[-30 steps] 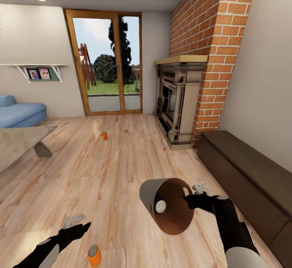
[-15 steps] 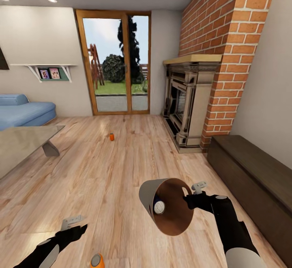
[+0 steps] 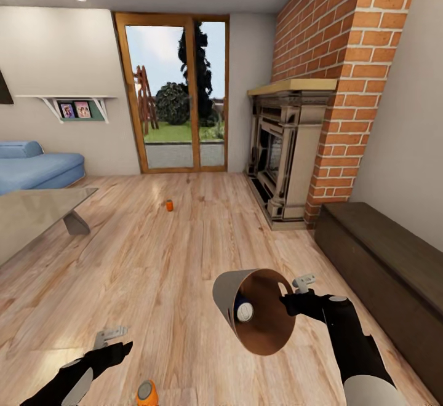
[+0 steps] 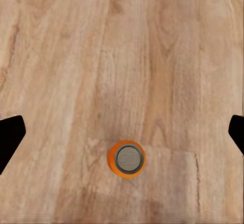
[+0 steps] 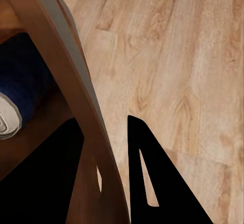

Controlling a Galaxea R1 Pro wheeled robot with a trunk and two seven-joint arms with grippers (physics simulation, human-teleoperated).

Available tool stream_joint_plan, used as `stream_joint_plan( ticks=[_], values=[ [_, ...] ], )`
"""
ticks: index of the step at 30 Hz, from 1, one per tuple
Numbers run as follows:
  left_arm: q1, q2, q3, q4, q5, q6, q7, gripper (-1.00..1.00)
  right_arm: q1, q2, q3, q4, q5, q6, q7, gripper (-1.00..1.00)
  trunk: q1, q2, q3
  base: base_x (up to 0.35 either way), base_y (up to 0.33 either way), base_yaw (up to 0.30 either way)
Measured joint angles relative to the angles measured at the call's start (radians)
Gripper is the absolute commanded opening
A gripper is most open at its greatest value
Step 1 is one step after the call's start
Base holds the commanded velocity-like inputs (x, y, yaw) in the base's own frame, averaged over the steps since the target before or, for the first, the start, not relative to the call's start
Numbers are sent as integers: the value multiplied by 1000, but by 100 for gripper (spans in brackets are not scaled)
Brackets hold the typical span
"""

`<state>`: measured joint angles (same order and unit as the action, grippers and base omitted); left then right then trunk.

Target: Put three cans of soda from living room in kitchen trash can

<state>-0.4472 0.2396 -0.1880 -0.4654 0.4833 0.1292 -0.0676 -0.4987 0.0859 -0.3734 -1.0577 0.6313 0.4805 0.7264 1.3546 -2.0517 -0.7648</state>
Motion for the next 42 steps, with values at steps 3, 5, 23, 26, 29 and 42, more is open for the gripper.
stream_joint_plan(
  ticks=[3, 5, 23, 26, 29, 42],
  values=[
    [-5, -13, -2, -1, -3, 45, 1, 100, 0, 0, -1, -3, 1, 0, 0, -100, 12, -21, -9, 0, 0, 0],
    [-16, -31, -4, 0, -4, 65, -1, 100, 0, 0, -1, -5, 0, 0, 0, -100, 19, -35, -16, 0, 0, 0],
    [-62, -67, -4, 2, -1, 102, 1, 100, -6, -11, -2, -8, 1, 9, 0, -100, 88, -161, -96, 0, 0, 0],
    [-62, -66, -4, 2, 0, 98, 2, 100, -6, -11, -2, -8, 2, 9, -1, -100, 100, -182, -110, 0, 0, 0],
    [-62, -66, -4, 2, 0, 89, 2, 100, -6, -11, -2, -8, 3, 9, -2, -100, 111, -203, -124, 0, 0, 0],
    [-61, -66, 0, 2, 0, 75, 3, 100, -6, -10, -1, -8, 4, 8, -3, -100, 161, -294, -185, 0, 0, 0]
  ],
)
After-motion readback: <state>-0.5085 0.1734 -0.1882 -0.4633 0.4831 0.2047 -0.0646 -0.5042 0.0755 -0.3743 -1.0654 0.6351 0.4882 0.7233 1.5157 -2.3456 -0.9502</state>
